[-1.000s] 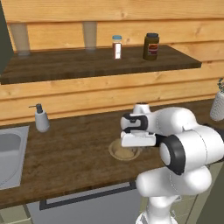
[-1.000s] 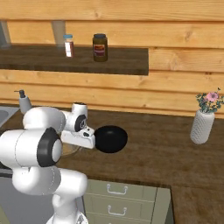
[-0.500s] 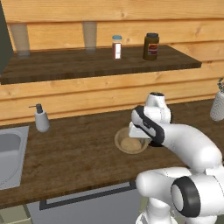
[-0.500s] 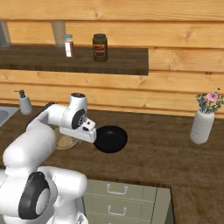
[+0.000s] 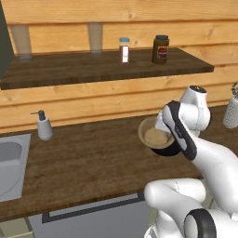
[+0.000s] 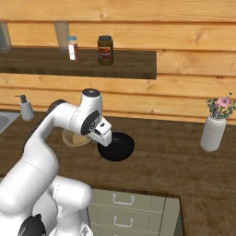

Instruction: Pick up the bowls on the counter and stack them on top of one another in the open cabinet. Place the smaller bowl on top of the larger bowl.

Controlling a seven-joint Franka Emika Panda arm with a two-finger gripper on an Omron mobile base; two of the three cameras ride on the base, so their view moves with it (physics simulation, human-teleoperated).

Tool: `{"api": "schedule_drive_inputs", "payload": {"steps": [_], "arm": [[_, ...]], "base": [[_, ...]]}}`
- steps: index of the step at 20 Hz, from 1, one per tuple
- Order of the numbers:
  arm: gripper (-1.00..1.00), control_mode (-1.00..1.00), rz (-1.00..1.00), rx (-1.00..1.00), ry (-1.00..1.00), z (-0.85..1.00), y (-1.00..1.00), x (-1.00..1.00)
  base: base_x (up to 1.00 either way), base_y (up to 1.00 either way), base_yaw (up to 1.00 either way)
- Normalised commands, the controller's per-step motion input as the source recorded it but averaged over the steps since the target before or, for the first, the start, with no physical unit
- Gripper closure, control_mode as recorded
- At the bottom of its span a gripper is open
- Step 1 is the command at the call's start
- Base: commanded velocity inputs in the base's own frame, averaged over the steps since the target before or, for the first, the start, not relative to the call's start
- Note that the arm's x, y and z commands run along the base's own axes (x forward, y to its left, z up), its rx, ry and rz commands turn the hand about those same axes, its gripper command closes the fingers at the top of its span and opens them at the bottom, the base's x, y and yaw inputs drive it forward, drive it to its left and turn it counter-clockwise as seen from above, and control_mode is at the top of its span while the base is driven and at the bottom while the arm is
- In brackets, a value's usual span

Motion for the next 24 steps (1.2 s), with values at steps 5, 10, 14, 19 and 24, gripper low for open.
{"api": "schedule_drive_inputs", "payload": {"steps": [5, 10, 14, 19, 24], "arm": [[1.00, -1.00, -0.31, 0.00, 0.04, 0.41, -0.63, 0.19], [1.00, -1.00, -0.28, 0.00, 0.13, -0.14, -0.47, 0.05], [1.00, -1.00, -0.17, 0.00, 0.09, -0.53, -0.12, 0.00], [1.00, -1.00, -0.09, 0.00, 0.03, -0.46, 0.00, 0.10], [1.00, -1.00, -0.07, 0.00, 0.00, -0.26, 0.00, 0.41]], "base": [[0.00, 0.00, 0.00], [0.00, 0.00, 0.00], [0.00, 0.00, 0.00], [0.00, 0.00, 0.00], [0.00, 0.00, 0.00]]}}
